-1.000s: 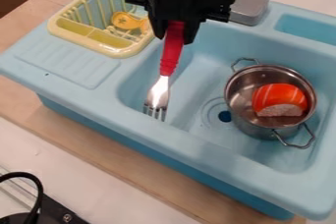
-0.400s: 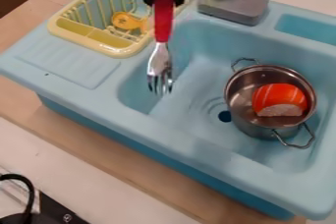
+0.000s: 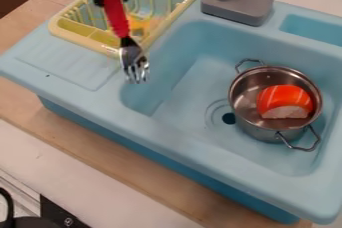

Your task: Take the red fork out of the sink

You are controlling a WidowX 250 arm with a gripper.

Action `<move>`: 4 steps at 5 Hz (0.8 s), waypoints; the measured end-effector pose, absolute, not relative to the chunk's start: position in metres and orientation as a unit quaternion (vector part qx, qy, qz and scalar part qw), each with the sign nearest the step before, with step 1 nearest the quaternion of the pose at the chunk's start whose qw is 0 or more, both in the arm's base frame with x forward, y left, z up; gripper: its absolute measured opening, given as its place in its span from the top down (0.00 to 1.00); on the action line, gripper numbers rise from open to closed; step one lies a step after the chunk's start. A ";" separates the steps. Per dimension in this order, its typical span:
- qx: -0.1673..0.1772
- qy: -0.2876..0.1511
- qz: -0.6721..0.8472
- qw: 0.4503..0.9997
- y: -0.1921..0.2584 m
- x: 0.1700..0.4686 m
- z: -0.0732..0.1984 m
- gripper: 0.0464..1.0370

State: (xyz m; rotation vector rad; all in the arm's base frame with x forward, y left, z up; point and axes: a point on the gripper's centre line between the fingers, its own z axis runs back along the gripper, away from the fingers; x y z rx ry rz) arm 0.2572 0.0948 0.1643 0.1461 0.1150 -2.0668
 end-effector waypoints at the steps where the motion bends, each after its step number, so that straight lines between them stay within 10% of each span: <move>1: 0.037 0.046 -0.821 0.568 0.118 0.244 0.159 0.67; 4: -0.037 0.006 -0.793 0.608 0.146 0.233 0.123 0.67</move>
